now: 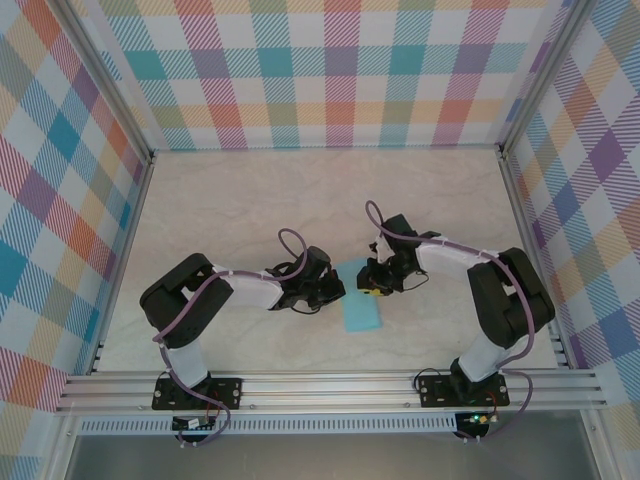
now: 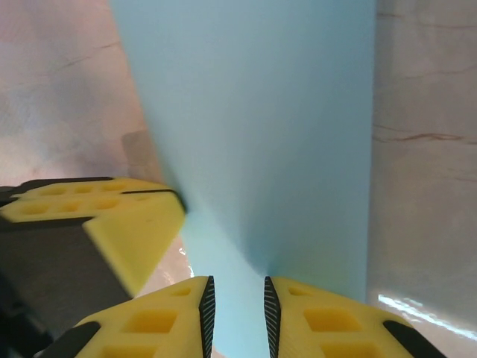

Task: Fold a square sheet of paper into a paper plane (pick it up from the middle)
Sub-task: Fold the square sheet of paper in half at the center of the table.

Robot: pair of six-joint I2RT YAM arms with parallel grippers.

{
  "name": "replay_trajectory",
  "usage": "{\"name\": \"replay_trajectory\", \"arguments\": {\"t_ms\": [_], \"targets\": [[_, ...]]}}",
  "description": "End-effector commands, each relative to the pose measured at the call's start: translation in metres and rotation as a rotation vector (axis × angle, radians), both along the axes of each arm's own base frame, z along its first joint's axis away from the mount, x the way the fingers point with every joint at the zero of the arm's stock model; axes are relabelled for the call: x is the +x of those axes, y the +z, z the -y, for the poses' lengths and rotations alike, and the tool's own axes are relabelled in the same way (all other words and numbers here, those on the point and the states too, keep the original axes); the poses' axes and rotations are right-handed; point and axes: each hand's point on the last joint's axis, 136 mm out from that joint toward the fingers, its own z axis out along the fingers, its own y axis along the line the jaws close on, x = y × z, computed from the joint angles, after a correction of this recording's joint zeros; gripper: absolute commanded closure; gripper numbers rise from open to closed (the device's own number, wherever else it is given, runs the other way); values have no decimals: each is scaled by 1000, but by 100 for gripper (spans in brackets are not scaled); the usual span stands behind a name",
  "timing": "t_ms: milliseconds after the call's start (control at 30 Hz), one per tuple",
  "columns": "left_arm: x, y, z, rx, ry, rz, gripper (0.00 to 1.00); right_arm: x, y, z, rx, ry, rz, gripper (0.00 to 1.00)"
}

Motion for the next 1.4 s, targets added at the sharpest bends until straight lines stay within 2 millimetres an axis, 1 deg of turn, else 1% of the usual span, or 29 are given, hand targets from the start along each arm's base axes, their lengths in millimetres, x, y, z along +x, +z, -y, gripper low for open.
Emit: {"name": "replay_trajectory", "arguments": {"t_ms": [0, 67, 300, 367, 433, 467, 533, 633, 700, 733, 767, 867, 967, 1100, 1167, 1233, 1267, 1367], "targets": [[-16, -28, -16, 115, -18, -62, 100, -2, -8, 2, 34, 6, -15, 73], [-16, -30, -16, 119, -18, -66, 100, -2, -14, 6, 34, -3, -24, 72], [-18, -35, -15, 126, -28, -80, 100, -13, -42, 17, -11, -9, -88, 71], [-18, -35, -16, 128, -28, -84, 100, -16, -46, 19, -23, -11, -100, 71], [-19, -35, -16, 128, -29, -85, 100, -17, -43, 20, -24, -12, -99, 70], [-18, -34, -15, 126, -31, -83, 100, -16, -38, 19, -20, -9, -92, 70], [-19, -33, -14, 126, -36, -81, 100, -13, -23, 15, 9, -2, -69, 70], [-18, -32, -14, 125, -40, -81, 100, -12, 7, 6, 93, 4, -20, 69], [-18, -32, -14, 124, -41, -80, 100, -16, 18, 4, 130, 5, -4, 67], [-18, -32, -14, 125, -42, -80, 100, -18, 20, 4, 139, 5, -4, 67], [-18, -32, -14, 125, -43, -79, 100, -21, 19, 4, 145, 3, -10, 67], [-18, -32, -12, 120, -45, -79, 100, -29, 9, 6, 144, -7, -37, 66], [-19, -32, -12, 120, -52, -80, 100, -34, -7, 8, 129, -13, -79, 65], [-19, -31, -13, 123, -53, -78, 100, -40, -32, 20, 46, -36, -115, 63], [-20, -30, -12, 120, -56, -78, 100, -42, -38, 23, 28, -40, -127, 63], [-19, -30, -12, 120, -57, -79, 100, -43, -38, 24, 24, -42, -125, 63], [-20, -31, -12, 121, -58, -80, 100, -43, -34, 24, 31, -43, -112, 62], [-20, -30, -12, 120, -61, -78, 100, -41, -16, 21, 74, -47, -49, 60]]}}
